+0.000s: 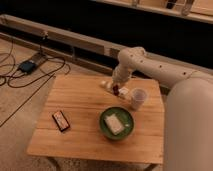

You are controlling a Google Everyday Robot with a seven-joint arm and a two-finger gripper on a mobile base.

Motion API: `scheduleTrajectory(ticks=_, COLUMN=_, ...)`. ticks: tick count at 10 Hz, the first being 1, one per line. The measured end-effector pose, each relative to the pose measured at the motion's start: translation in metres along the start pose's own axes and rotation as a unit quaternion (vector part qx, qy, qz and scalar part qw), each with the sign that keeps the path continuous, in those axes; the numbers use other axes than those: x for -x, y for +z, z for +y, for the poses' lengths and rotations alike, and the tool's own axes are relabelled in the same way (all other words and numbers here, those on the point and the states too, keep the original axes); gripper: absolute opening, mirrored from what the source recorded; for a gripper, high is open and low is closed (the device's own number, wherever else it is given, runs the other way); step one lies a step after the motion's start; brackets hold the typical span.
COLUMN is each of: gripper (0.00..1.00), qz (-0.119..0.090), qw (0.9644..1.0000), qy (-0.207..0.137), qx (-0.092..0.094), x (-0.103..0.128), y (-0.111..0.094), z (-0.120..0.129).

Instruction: Place the pepper in the ceramic cup

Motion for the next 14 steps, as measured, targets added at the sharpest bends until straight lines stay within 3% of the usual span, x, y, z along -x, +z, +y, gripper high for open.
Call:
scheduleTrajectory(ticks=3, gripper=0.0, qz=-0.023, qw=0.9991, qy=0.036, qx=0.002, x=0.003, y=-0.02, z=-0.036)
scheduleTrajectory(ticks=8, gripper=0.0, qz=-0.065, qw=0.9945, qy=0.082, qx=-0.005, x=0.013, y=-0.028, z=-0.084)
scheduleTrajectory(ticks=12, gripper=0.0, qz=-0.079, qw=0.9922, qy=0.096, qx=-0.013, x=0.008, y=-0.029, z=-0.106)
scheduleTrajectory(ticks=13, gripper=0.02, qz=-0.084, qw=0.9918, qy=0.095, qx=-0.015, x=0.006, y=-0.03, z=-0.11)
scheduleTrajectory(ticks=14, gripper=0.11, qz=-0.094, qw=0.9913, qy=0.091, qx=-0.017, x=0.005, y=-0.033, z=-0.112)
